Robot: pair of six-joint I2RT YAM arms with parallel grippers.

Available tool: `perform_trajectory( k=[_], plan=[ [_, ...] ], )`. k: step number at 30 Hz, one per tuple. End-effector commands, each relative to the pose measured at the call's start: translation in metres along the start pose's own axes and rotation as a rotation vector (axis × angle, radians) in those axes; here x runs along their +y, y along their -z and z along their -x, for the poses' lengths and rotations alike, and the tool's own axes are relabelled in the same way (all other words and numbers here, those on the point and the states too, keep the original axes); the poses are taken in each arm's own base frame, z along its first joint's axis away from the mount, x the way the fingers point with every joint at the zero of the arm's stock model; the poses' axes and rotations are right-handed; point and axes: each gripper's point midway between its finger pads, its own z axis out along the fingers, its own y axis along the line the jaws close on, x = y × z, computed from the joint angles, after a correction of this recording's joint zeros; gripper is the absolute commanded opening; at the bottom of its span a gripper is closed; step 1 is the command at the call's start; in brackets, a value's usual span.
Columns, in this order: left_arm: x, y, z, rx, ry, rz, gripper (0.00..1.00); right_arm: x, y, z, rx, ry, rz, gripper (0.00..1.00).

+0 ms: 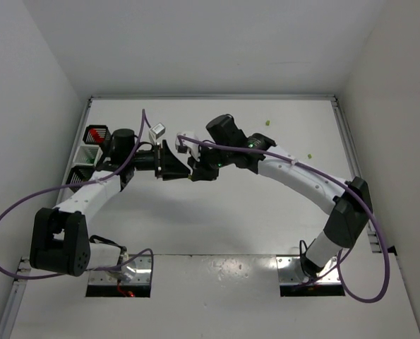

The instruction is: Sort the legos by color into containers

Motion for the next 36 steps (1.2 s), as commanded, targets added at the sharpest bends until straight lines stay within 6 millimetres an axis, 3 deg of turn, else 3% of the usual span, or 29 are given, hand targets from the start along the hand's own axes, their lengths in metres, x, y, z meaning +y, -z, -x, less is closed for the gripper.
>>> perform_trajectory(
  k=[1,10,21,23,24,28,30,32,34,35,36],
  plan=[
    [-0.005,0.003,0.003,-0.007,-0.016,-0.024,0.48,-0.006,0.0,0.024,-0.04,0.065,-0.03,0.04],
    [-0.005,0.002,0.001,0.009,-0.007,-0.033,0.4,-0.006,-0.001,0.03,-0.045,0.075,-0.035,0.04],
    [-0.006,0.004,-0.007,0.03,-0.005,-0.056,0.1,-0.019,0.001,0.034,-0.043,0.076,-0.109,0.04],
    [-0.006,0.006,-0.005,0.019,-0.04,-0.056,0.04,-0.024,0.002,0.032,-0.032,0.064,-0.136,0.09],
    [-0.002,0.009,-0.005,0.013,-0.031,-0.045,0.0,-0.023,0.003,0.03,-0.024,0.06,-0.133,0.22],
    [0.001,0.029,0.018,-0.069,-0.134,0.013,0.0,-0.028,0.024,0.025,-0.022,0.035,-0.183,0.44],
    [0.008,0.041,0.024,-0.098,-0.122,0.053,0.0,-0.026,0.031,0.019,-0.008,0.031,-0.203,0.46],
    [0.011,0.058,0.043,-0.149,-0.208,0.09,0.0,-0.033,0.04,0.001,0.019,-0.006,-0.241,0.48],
    [0.024,0.073,0.046,-0.159,-0.177,0.185,0.0,-0.043,0.053,-0.017,0.04,-0.052,-0.307,0.51],
    [0.019,0.089,0.066,-0.182,-0.352,0.259,0.0,-0.047,0.056,-0.023,0.049,-0.058,-0.333,0.51],
    [0.037,0.1,0.063,-0.16,-0.285,0.376,0.0,-0.048,0.056,-0.04,0.082,-0.09,-0.347,0.53]
  ],
)
